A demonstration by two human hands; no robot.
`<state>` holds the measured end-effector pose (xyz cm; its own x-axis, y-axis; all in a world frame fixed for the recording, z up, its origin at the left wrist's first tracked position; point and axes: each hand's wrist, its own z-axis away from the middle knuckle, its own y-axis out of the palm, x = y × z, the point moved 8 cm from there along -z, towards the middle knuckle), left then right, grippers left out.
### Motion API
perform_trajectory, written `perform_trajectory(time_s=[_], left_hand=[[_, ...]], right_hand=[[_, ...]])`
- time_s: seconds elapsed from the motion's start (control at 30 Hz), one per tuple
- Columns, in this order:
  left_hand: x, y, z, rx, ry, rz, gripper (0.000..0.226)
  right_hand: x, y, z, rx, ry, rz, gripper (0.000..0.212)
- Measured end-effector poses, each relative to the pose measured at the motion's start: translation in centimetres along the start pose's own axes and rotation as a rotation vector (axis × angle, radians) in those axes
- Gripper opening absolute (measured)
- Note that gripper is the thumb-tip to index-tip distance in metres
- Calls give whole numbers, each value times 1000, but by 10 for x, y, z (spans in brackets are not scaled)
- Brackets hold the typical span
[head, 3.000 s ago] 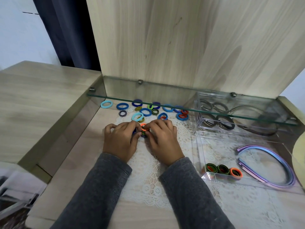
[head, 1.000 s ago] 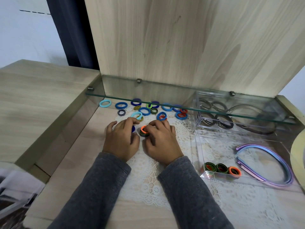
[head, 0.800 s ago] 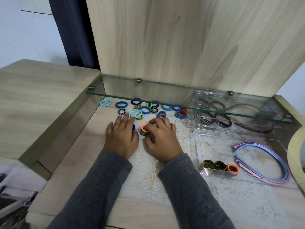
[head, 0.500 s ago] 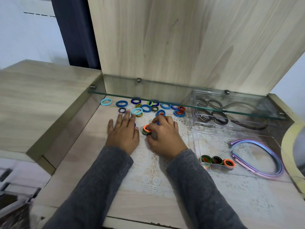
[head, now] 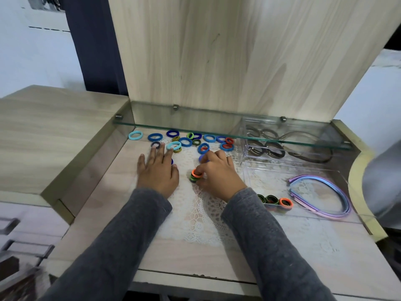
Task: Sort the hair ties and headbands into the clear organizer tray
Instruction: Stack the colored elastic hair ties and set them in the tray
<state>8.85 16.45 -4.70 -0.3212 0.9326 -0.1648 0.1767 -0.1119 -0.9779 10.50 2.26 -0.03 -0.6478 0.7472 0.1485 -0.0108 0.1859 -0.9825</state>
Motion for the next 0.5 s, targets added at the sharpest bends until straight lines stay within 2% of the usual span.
perform_trajectory(time_s=[0.13, 0.27, 0.37, 0.5], left_hand=[[-9, -24, 12, -221, 107, -9, 47], [-35, -45, 28, -380, 400, -49, 36], [-45, -42, 38, -319, 451, -42, 35], [-46, -26, 46, -108, 307, 132, 49]], right_hand=[[3, -2, 4, -67, -3, 41, 27], [4, -5, 7, -116, -14, 83, 28], [5, -5, 10, -128, -11, 88, 28], [3, -5, 12, -134, 3, 71, 29]])
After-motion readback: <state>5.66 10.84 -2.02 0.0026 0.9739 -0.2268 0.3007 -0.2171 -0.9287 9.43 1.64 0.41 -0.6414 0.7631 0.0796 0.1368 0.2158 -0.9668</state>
